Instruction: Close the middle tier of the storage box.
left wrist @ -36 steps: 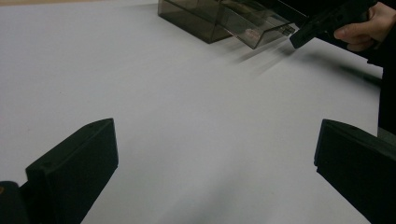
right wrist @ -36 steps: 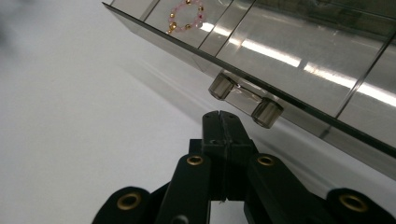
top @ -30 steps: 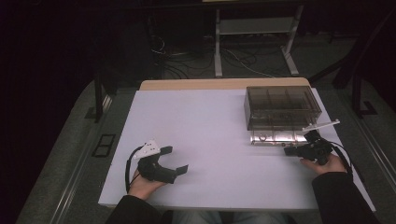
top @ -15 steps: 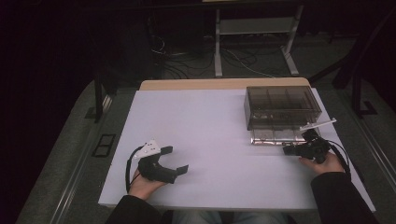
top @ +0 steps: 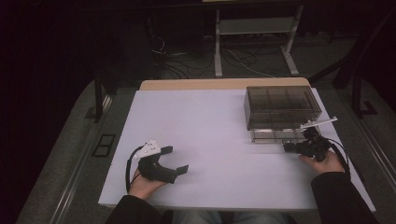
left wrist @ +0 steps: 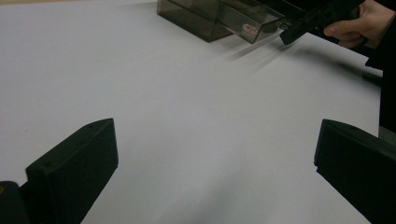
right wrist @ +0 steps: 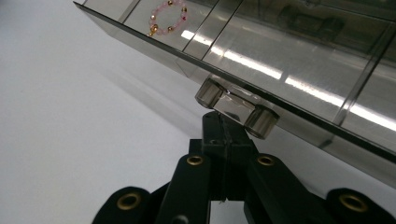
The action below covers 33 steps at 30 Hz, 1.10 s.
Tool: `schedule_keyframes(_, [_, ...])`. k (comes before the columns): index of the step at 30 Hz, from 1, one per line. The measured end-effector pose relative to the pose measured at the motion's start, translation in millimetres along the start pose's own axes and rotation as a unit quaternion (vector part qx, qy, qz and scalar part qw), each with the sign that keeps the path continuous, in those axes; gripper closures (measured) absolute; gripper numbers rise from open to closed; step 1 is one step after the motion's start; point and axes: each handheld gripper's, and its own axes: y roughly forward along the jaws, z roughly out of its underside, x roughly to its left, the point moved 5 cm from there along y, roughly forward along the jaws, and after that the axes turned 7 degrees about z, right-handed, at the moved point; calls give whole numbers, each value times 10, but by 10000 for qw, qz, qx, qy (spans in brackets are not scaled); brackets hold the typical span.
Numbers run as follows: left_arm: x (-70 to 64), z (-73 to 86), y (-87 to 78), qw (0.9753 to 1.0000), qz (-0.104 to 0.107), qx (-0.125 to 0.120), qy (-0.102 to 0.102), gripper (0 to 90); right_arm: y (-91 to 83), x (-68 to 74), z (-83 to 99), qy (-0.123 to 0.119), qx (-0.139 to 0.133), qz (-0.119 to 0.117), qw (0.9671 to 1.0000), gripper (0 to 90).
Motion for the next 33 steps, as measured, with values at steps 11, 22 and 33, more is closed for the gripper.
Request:
schedule_keyframes(11, [0, 0, 10, 10000, 12, -2, -1, 0, 1, -25, -34, 42, -67, 113, 9999, 886])
schedule_keyframes(22, [0, 2, 18, 10000, 19, 23, 8, 0, 2, -50, -81, 93, -212, 151, 9996, 886])
schedule_keyframes(33, [0, 3, 18, 10000, 16, 26, 10, 0, 5, -55, -128, 98, -277, 196, 9994, 886])
